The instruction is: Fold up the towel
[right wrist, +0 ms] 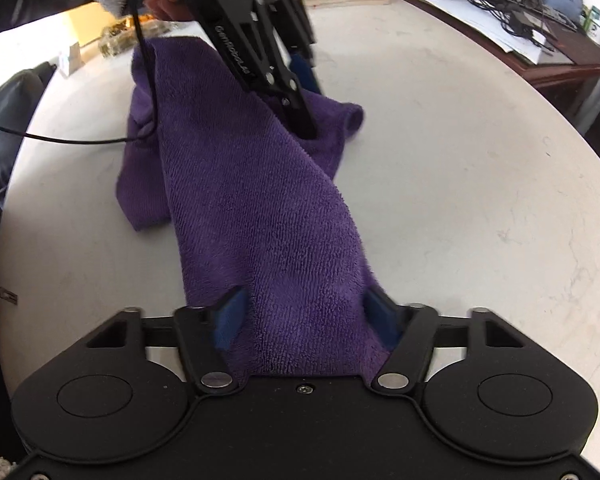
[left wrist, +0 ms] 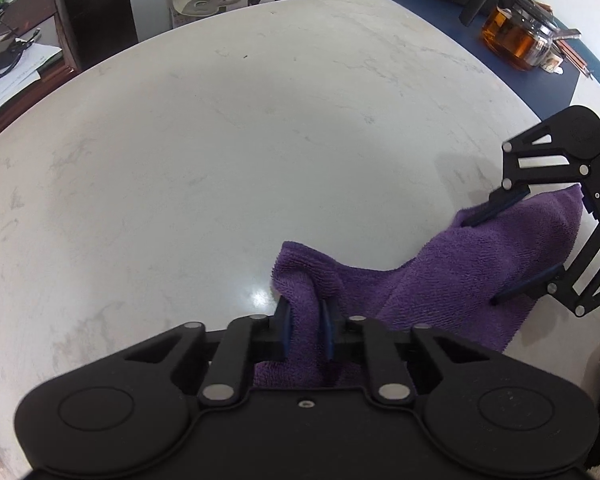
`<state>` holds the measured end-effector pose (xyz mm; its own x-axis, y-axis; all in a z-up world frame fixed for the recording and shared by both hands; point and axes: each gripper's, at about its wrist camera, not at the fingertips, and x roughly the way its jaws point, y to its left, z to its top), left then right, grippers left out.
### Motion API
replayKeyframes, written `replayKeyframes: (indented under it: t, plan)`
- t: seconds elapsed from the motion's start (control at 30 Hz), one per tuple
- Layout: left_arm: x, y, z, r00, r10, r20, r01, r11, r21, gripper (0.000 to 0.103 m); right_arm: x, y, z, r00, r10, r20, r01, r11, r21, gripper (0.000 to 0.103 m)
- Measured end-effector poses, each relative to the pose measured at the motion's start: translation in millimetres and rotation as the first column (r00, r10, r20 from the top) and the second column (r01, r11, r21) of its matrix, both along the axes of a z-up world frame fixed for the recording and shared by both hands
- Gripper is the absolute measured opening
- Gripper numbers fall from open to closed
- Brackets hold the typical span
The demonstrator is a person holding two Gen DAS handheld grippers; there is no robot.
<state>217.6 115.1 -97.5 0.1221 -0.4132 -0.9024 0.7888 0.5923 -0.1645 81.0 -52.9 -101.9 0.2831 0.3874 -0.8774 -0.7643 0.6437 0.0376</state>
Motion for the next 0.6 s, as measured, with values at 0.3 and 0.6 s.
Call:
replayKeyframes:
  t: [0.3, 0.6]
  plan:
    - [-18, 48, 36, 0.967, 0.255, -0.029, -0.255, 0.940, -0.228, 0.007, -21, -25, 32, 0.984, -0.174, 0.050, 0.166, 0.978, 0.125, 0.014]
    - [-29, 70, 143, 0.918, 0.375, 0.128, -0.268, 0.825, -0.498, 0.007, -33, -57, 115, 0.908, -0.278, 0.314, 0.228, 0.955, 0.188, 0.014]
